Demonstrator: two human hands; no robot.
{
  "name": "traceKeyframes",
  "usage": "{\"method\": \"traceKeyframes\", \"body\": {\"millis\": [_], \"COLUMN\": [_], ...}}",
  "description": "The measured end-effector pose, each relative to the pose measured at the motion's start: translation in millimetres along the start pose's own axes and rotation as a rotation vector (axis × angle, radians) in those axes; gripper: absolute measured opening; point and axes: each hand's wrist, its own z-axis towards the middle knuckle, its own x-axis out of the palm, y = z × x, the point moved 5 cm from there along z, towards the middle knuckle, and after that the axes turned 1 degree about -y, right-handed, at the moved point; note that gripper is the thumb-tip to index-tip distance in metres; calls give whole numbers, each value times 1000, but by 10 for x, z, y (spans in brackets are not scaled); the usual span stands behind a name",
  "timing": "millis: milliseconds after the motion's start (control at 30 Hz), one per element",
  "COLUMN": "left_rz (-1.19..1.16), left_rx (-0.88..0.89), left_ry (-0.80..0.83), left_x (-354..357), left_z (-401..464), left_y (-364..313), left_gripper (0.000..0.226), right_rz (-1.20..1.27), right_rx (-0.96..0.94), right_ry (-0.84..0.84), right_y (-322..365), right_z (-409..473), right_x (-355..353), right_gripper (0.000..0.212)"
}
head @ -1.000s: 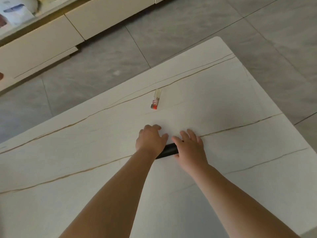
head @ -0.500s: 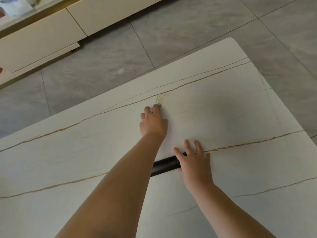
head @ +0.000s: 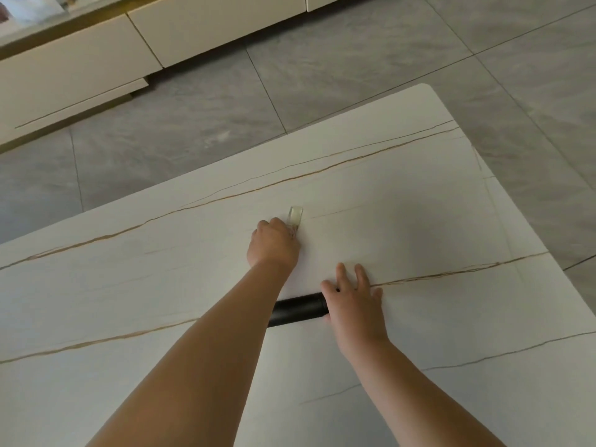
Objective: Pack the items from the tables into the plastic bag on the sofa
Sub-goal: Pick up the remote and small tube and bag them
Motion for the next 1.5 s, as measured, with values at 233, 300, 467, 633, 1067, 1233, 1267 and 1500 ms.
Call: {"method": "traceKeyframes", "body": {"millis": [233,300,467,633,1067,1233,1267,1500], "left_rz": [-254,-335,-572,-622,-765,-684,-655,-417], "left_rx": [-76,-87,-146,-126,22,184,223,490], "left_ry": [124,159,225,351,698,889,917,1082], "left_x": [2,-26,-69,-100,-983,-1211,-1232,-1078], "left_z": [-518,-690,-1143,-1699,-3823,-4641,-4819,-6128], "left_y": [210,206,111,-85,-882,-1181,-1247,-1734], "left_gripper": [35,35,28,24,25,26,25,17], "right_rz": [-129,2,355,1187,1789,2035,2060,2159], "right_rx": [11,57,297,626,895,996,1004,1032], "right_ry": [-43,-86,-43,16,-303,-457,-496,-902], "right_y": [-96,-160,-329,-440,-527,-586,-615,-921], "right_z": [-359,-617,-1117,-1598,-3907,-4835,-5027,-6371], "right_x": [27,-45,-15,-51,-1050,-1166,-1184,-1071], "right_gripper": [43,35,32,29,21,19,19,16]}}
